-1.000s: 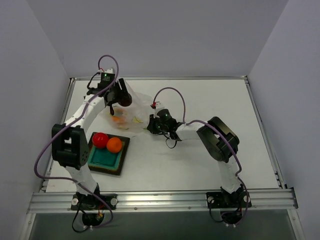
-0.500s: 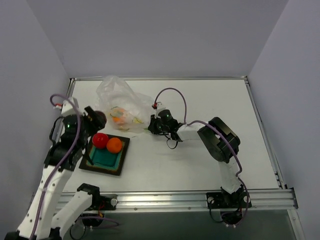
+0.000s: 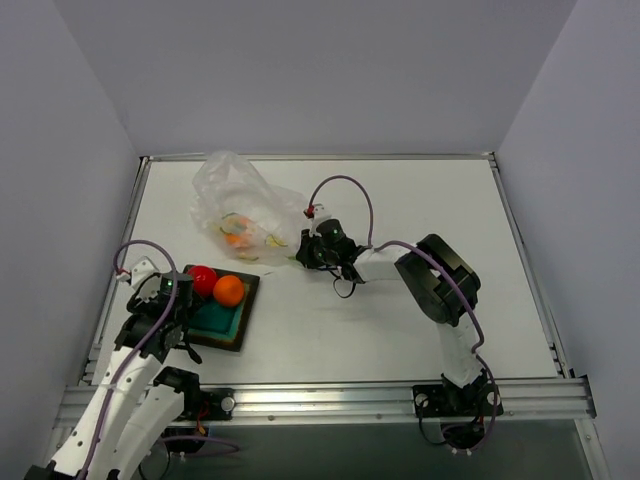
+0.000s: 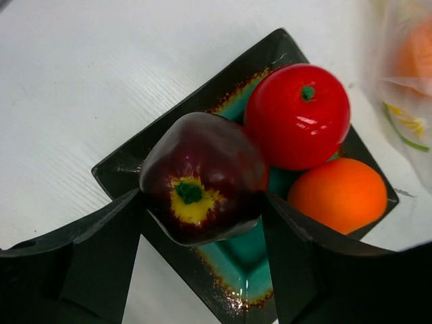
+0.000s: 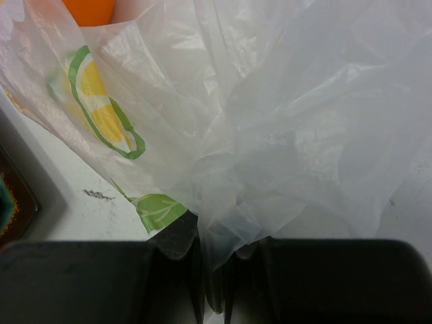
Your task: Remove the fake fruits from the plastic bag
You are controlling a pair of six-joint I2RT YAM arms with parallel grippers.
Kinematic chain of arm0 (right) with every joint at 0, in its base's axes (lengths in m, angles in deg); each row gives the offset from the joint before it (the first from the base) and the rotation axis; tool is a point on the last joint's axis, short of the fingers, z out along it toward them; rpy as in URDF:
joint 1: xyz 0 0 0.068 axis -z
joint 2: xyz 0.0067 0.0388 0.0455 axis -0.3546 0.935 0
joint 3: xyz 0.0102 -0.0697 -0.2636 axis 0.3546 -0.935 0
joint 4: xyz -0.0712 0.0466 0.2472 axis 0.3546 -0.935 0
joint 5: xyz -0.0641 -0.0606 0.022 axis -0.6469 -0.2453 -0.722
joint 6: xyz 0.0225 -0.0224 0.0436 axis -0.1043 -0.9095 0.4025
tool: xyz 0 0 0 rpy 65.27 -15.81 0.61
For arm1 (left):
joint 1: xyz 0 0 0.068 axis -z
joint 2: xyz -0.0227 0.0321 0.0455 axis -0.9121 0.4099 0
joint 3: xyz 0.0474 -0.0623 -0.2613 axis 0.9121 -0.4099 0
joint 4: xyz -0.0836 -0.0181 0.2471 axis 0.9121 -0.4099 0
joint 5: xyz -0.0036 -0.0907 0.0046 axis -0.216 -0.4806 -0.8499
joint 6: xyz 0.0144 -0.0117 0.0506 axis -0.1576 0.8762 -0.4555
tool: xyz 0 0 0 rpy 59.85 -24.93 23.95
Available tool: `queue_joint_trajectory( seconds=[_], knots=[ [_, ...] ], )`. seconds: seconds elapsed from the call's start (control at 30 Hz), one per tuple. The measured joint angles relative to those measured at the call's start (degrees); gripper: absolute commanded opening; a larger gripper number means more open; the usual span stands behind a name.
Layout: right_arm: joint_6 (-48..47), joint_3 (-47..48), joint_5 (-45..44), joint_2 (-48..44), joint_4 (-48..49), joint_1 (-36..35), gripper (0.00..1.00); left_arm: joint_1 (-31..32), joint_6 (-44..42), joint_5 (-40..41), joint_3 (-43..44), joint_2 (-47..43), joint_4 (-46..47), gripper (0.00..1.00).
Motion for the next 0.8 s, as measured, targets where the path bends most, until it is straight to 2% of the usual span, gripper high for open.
queue_joint_trajectory(
  seconds=[0.3,0.43,0.47,0.63,0.8],
  knots=[
    [0.0,0.0,0.0,0.0,0.0,0.3,0.06,0.0,2.4,-0.3,-5.1,5.5,4.4,0.48],
    [0.0,0.0,0.0,0.0,0.0,0.4,0.06,0.0,2.5,-0.3,-5.1,5.5,4.9,0.79],
    [0.0,0.0,0.0,0.0,0.0,0.4,0.06,0.0,2.5,-0.3,-5.1,5.3,4.8,0.82],
    [0.0,0.0,0.0,0.0,0.0,0.4,0.06,0.0,2.4,-0.4,-4.7,2.8,4.3,0.84],
    [0.0,0.0,0.0,0.0,0.0,0.4,0.06,0.0,0.5,-1.0,1.9,1.0,3.8,0.78]
  ],
)
